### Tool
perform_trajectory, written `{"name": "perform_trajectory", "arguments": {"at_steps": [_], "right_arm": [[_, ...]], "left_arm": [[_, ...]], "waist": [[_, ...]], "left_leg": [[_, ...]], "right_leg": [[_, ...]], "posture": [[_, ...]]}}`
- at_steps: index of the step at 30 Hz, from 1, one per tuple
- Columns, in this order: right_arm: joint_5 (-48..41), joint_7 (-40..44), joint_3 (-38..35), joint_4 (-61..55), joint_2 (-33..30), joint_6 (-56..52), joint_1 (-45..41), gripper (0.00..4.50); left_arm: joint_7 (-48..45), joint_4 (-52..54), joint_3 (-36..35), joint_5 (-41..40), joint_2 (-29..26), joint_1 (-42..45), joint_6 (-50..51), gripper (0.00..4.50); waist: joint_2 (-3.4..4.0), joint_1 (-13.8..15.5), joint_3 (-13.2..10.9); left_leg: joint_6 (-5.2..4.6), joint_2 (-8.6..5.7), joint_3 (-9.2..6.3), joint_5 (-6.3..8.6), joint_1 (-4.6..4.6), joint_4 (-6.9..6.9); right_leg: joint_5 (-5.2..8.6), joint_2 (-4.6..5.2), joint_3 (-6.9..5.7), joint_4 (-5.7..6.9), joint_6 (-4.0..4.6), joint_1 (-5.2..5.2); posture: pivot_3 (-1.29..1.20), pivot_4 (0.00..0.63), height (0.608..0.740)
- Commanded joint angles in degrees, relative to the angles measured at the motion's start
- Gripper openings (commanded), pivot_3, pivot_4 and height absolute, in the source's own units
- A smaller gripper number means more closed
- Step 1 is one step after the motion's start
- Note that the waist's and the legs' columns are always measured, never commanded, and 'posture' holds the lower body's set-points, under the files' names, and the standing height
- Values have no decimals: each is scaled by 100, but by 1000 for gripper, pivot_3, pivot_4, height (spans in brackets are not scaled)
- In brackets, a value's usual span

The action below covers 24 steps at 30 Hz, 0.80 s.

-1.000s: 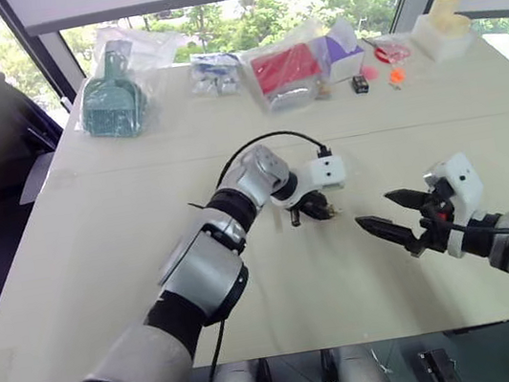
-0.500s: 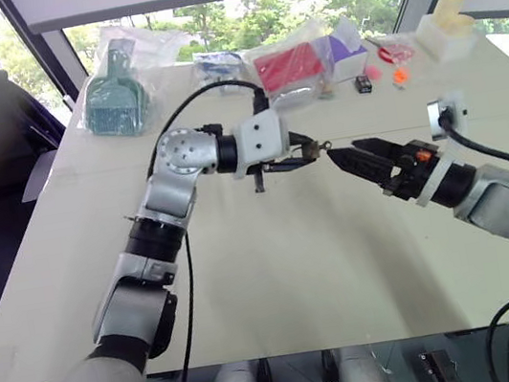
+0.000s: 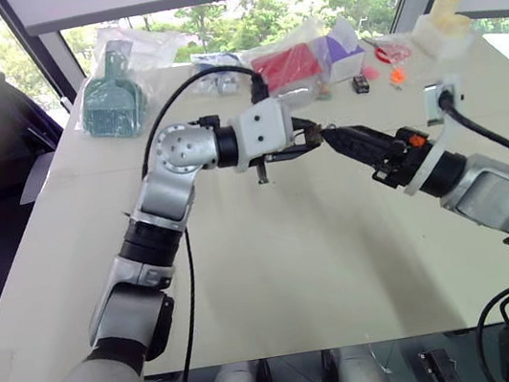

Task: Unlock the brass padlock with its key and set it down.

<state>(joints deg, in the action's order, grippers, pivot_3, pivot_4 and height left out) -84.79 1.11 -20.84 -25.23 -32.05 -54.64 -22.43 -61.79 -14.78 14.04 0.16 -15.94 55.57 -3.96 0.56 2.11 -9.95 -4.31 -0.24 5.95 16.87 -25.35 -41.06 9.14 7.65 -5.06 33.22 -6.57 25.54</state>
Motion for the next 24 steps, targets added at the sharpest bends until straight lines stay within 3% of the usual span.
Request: {"name": "perform_trajectory", "arguments": {"at_steps": [1,3,9,16,24], "right_arm": [[-319,-206,8,-260,37,272,8,1125],[-357,-277,101,-275,27,315,44,58],[-394,-389,340,-180,45,449,63,18],[-523,-772,305,-88,456,973,58,18],[-620,-1007,593,-127,651,1100,254,18]], "left_arm": [[40,280,-14,-168,-1,57,-45,730],[65,280,-5,-178,0,86,-79,730],[230,365,2,-87,0,74,-328,730],[517,392,168,352,-235,-29,-1391,730],[1558,-80,64,926,-154,205,-2237,730]], "waist": [[0,2,0],[0,3,0],[0,-1,0],[1,4,0],[1,2,0]], "left_leg": [[0,0,0,0,0,0],[0,0,1,0,0,0],[0,0,1,0,1,0],[1,1,1,-1,2,1],[0,0,1,0,3,1]], "right_leg": [[0,0,0,0,0,0],[0,0,0,0,0,0],[0,-1,0,0,0,-2],[0,-1,0,0,0,-2],[0,0,0,-2,0,-4]], "posture": [[0,150,735],[0,150,735],[0,150,735],[0,150,735],[0,150,735]]}}
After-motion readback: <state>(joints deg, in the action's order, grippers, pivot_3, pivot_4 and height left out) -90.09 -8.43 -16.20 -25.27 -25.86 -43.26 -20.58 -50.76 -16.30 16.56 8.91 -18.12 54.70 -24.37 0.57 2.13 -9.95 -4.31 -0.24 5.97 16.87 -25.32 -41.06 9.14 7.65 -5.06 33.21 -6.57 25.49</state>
